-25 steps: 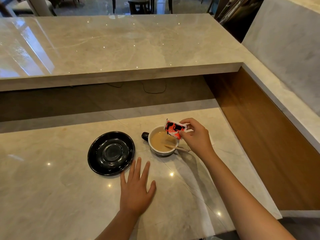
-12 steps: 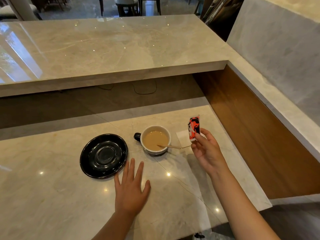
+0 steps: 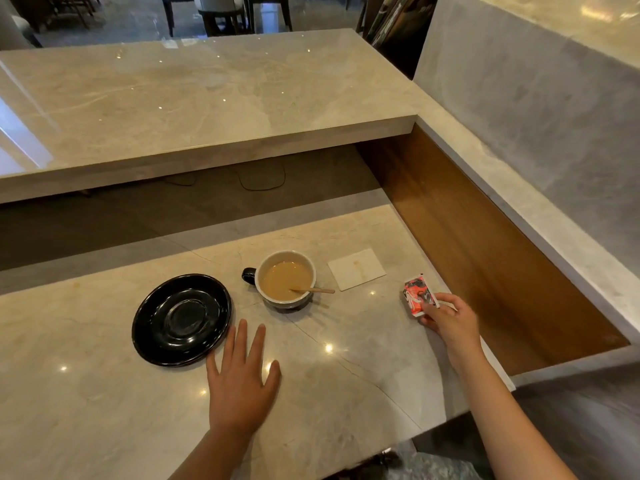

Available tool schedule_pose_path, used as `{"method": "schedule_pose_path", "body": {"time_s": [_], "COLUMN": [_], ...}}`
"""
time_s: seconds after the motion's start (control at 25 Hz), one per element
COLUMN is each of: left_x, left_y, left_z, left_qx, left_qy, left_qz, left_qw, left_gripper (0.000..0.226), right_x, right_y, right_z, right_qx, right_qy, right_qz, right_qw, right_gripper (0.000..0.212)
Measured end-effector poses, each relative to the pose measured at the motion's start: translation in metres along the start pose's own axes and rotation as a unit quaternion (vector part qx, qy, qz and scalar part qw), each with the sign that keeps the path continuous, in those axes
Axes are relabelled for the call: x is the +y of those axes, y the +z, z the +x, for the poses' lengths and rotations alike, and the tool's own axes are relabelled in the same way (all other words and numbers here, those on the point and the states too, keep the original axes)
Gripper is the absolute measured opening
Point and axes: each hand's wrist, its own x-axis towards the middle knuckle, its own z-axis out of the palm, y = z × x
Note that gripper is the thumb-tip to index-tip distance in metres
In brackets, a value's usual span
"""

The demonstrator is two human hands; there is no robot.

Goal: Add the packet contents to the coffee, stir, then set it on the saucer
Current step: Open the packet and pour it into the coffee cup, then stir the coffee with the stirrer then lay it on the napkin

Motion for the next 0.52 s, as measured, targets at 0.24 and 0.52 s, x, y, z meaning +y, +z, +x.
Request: {"method": "schedule_pose_path", "body": {"time_s": [0.24,0.52], "left_x": [0.000,-0.002], "left_y": [-0.002,0.000], "left_z": [0.002,0.002], "left_qx": [0.000,-0.007], "left_qy": [-0.005,-0.007], "left_qz": [-0.002,0.006], "left_qw": [1.000,1.000], "left_gripper": [0.068,0.068], "right_x": [0.003,0.010], "right_y": [0.000,0.011], "right_z": [0.009,0.012], "right_qx": [0.041,0.097], "right_qy": [-0.053,-0.172], "right_qz": [-0.154,-0.378], "right_qw": [0.986,0.904], "right_gripper": [0.024,0.034]}}
